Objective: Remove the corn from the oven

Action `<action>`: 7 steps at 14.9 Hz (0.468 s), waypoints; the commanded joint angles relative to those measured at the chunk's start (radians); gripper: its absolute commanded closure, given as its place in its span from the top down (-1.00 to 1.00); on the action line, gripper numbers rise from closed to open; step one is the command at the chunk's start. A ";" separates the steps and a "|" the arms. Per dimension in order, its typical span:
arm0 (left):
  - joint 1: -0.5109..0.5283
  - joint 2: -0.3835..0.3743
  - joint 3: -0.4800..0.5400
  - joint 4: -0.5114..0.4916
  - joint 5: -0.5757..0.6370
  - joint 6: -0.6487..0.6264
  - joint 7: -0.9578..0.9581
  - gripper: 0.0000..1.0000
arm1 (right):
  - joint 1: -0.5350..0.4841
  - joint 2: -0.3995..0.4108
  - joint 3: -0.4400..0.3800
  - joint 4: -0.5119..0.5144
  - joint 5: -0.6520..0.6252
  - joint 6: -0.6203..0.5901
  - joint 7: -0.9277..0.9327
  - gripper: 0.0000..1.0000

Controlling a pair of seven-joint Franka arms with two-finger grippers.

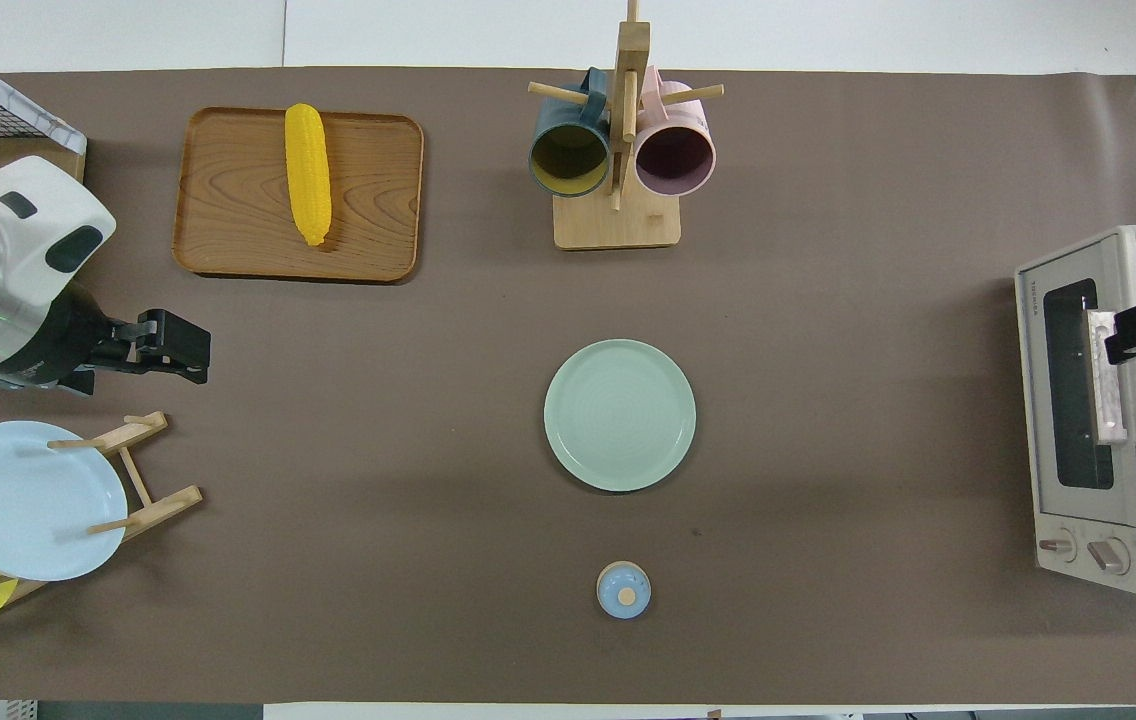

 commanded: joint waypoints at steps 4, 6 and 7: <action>-0.005 0.003 0.000 0.038 -0.015 -0.069 -0.006 1.00 | 0.003 0.000 0.006 0.009 0.022 -0.016 0.008 1.00; 0.001 0.001 -0.004 0.040 -0.013 -0.077 -0.006 1.00 | 0.001 0.000 0.006 0.009 0.024 -0.018 0.003 1.00; 0.003 0.003 -0.006 0.040 -0.015 -0.074 -0.006 1.00 | 0.003 0.000 0.006 0.008 0.024 -0.020 0.003 1.00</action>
